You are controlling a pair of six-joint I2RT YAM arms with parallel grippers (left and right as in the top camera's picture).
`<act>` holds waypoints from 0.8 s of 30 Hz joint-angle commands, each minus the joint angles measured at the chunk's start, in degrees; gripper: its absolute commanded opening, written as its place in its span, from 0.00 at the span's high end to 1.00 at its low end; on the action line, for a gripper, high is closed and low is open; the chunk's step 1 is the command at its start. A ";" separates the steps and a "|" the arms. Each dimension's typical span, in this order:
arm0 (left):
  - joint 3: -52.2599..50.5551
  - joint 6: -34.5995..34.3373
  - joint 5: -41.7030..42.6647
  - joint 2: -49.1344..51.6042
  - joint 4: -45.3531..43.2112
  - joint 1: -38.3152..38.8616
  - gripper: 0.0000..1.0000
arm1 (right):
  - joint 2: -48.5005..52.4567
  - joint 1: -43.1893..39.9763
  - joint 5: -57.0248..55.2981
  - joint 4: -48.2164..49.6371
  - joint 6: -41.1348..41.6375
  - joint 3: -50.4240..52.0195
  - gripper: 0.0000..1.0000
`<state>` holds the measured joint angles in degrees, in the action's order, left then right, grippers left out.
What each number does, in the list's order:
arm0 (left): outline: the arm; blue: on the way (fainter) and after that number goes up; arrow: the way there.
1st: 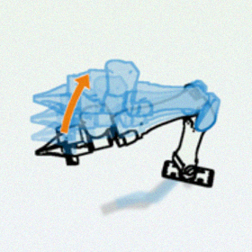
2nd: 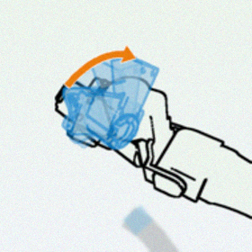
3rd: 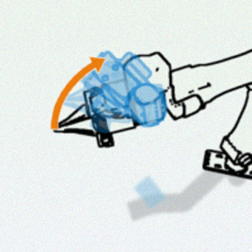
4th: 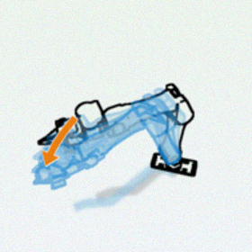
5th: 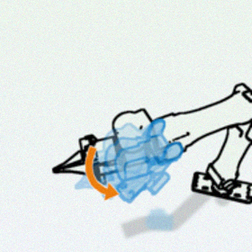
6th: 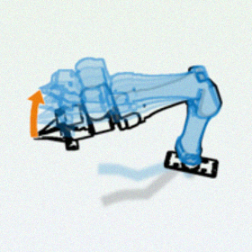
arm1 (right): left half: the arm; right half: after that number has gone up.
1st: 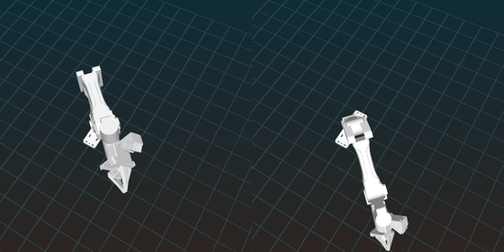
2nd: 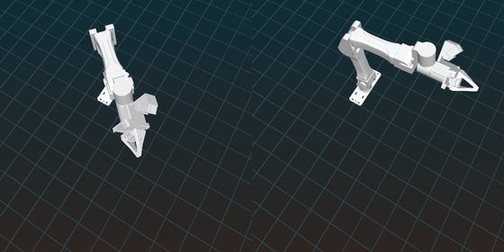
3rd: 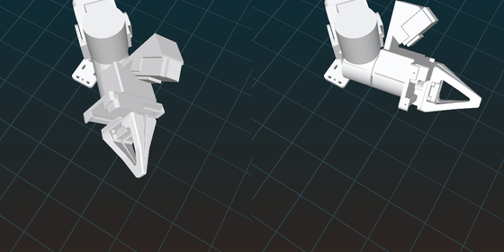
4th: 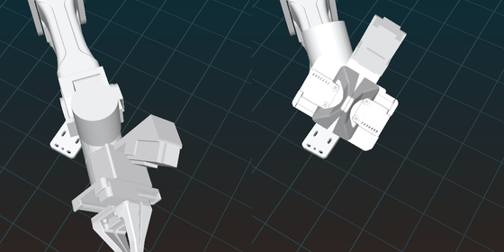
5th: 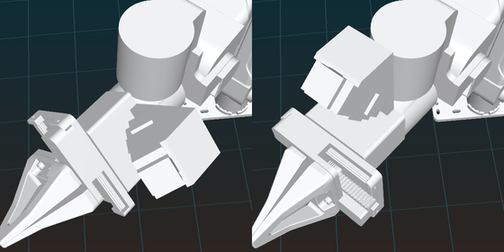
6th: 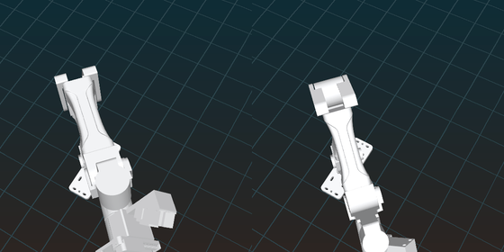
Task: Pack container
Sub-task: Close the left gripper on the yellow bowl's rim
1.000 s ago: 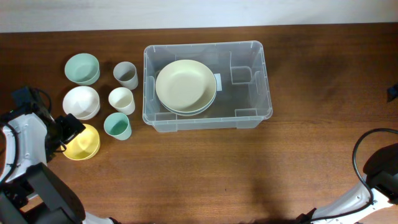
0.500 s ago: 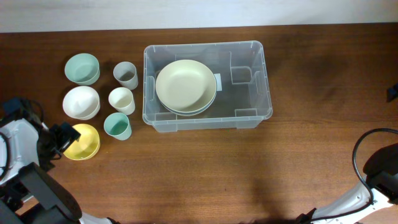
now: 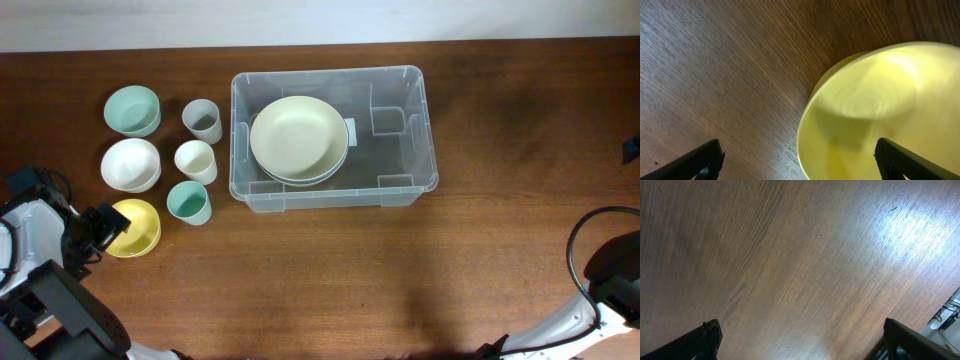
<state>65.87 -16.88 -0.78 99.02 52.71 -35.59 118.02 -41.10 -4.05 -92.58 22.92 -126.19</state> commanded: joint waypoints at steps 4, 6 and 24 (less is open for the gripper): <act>-1.18 0.63 0.63 0.63 -1.25 -0.09 0.30 | -0.42 0.20 -0.52 0.04 0.00 0.28 0.01; -1.90 0.42 0.61 0.63 -1.62 -0.09 0.30 | -0.42 0.20 -0.52 0.04 0.02 0.28 0.01; -3.98 0.42 0.61 0.74 -3.23 -0.09 0.44 | -0.42 0.20 -0.52 0.04 0.02 0.28 0.01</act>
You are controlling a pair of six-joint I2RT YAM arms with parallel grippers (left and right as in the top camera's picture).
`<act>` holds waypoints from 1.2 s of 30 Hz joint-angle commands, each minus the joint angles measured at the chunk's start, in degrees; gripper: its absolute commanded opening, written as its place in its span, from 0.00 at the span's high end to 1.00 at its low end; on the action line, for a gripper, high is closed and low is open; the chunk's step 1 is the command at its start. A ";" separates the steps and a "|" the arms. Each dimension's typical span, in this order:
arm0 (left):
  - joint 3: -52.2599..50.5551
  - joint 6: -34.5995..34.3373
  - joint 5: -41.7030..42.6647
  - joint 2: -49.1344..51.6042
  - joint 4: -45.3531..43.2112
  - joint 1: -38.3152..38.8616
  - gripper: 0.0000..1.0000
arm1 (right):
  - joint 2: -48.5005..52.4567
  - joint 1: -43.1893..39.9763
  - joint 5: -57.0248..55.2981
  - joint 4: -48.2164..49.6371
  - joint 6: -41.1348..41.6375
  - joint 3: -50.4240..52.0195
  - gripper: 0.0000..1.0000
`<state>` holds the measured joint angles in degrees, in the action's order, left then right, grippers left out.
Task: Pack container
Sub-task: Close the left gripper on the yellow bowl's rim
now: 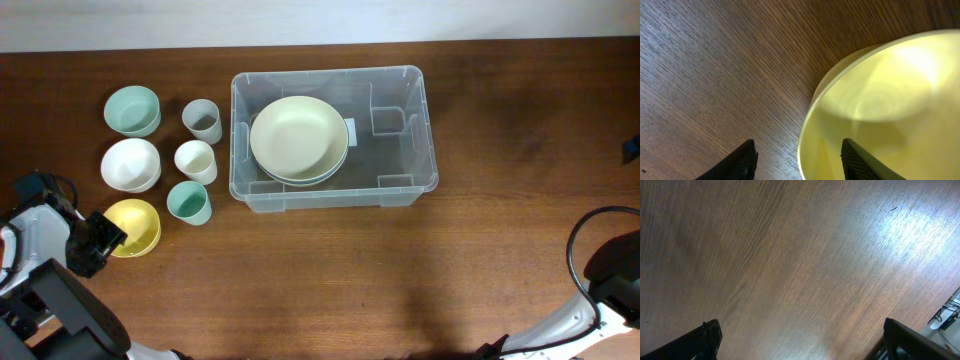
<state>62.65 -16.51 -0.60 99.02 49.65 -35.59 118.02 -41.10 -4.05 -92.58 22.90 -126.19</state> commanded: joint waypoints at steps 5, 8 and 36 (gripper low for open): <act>-0.76 0.04 0.44 0.94 -0.17 -0.09 0.48 | -0.42 0.20 -0.52 0.04 0.04 0.28 0.01; -0.76 0.04 0.44 1.38 -0.17 -0.09 0.56 | -0.42 0.20 -0.52 0.04 0.04 0.28 0.01; -0.42 -0.61 1.31 1.55 0.79 -0.09 0.99 | -0.42 0.20 -0.52 0.04 0.02 0.28 0.01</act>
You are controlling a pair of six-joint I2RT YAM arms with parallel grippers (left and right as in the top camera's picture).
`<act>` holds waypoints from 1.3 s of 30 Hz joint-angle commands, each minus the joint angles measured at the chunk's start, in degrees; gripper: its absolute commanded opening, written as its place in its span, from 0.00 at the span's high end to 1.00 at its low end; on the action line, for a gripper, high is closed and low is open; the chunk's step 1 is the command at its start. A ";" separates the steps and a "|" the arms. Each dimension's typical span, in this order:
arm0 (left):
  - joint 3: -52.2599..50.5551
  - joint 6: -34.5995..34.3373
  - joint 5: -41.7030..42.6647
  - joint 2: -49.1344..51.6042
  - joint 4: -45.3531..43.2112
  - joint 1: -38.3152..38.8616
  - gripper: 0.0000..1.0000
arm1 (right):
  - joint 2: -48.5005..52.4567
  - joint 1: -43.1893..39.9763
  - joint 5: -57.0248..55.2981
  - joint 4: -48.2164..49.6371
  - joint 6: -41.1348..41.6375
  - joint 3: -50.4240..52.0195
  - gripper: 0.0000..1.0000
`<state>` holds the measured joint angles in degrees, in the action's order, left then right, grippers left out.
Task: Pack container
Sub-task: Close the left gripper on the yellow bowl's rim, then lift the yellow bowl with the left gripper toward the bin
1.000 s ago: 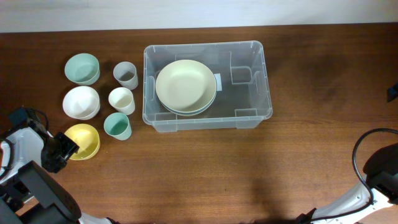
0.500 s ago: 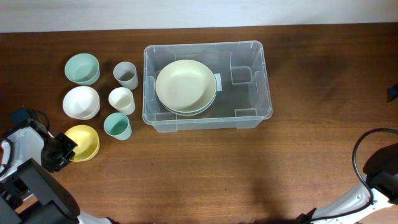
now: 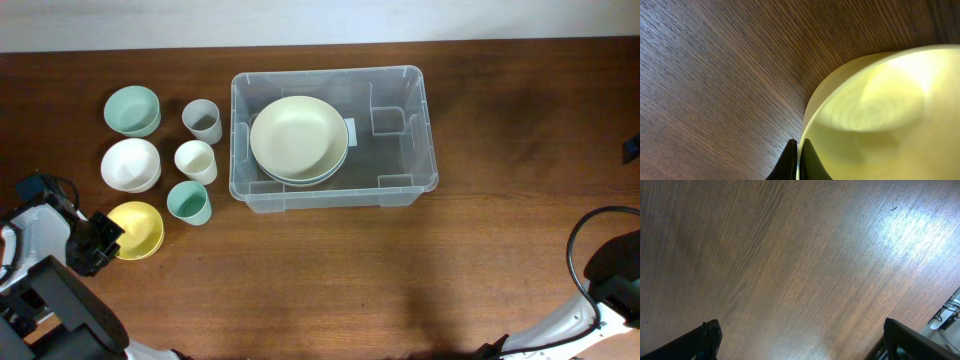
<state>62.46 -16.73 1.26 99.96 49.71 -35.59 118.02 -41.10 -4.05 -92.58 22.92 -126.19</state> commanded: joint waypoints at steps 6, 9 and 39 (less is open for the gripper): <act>2.60 -0.35 -0.74 0.48 3.41 -0.11 0.99 | -0.42 0.20 -0.52 0.04 0.02 0.28 0.01; 5.03 -0.37 -2.58 0.15 5.62 -0.11 0.99 | -0.42 0.20 -0.52 0.04 0.00 0.28 0.01; 20.22 -3.63 12.24 -29.55 4.50 -0.92 0.99 | -0.42 0.20 -0.52 0.04 0.02 0.28 0.01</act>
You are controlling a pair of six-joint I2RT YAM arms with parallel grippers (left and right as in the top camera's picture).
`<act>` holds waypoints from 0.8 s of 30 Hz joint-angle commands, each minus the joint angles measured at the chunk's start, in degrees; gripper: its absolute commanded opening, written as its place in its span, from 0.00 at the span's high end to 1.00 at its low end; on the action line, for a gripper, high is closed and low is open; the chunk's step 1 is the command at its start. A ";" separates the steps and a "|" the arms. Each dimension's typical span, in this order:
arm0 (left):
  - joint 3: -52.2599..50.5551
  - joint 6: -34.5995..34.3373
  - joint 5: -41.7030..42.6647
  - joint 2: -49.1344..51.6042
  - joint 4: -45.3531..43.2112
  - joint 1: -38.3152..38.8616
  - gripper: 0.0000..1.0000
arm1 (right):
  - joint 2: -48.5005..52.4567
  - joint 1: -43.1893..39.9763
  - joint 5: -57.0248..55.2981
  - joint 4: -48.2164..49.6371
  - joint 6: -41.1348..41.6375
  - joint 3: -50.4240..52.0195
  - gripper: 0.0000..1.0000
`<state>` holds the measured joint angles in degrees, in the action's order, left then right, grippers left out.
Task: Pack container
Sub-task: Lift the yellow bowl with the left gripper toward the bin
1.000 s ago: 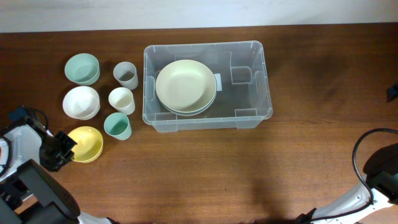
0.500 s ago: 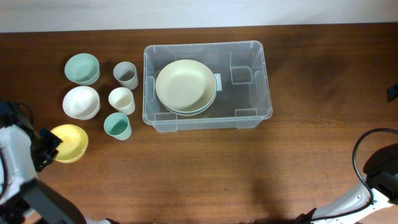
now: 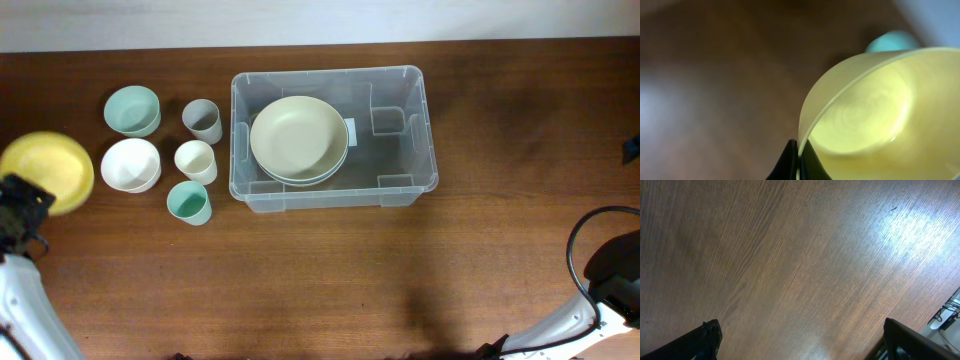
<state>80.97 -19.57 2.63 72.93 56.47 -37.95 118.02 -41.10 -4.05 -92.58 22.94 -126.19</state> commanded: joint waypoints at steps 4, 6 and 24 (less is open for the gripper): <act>1.70 -1.70 17.42 -4.13 -10.88 8.04 0.99 | -0.42 0.20 -0.52 0.04 -0.02 0.28 0.01; 1.70 -2.82 17.55 -4.00 -14.69 12.70 0.99 | -0.42 0.20 -0.52 0.04 0.00 0.28 0.01; 1.70 -3.13 17.55 17.35 -50.75 51.95 0.99 | -0.42 0.20 -0.52 0.04 0.00 0.28 0.01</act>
<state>82.08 -22.31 19.55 86.08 8.73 11.31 118.02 -41.10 -4.05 -92.58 22.90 -126.19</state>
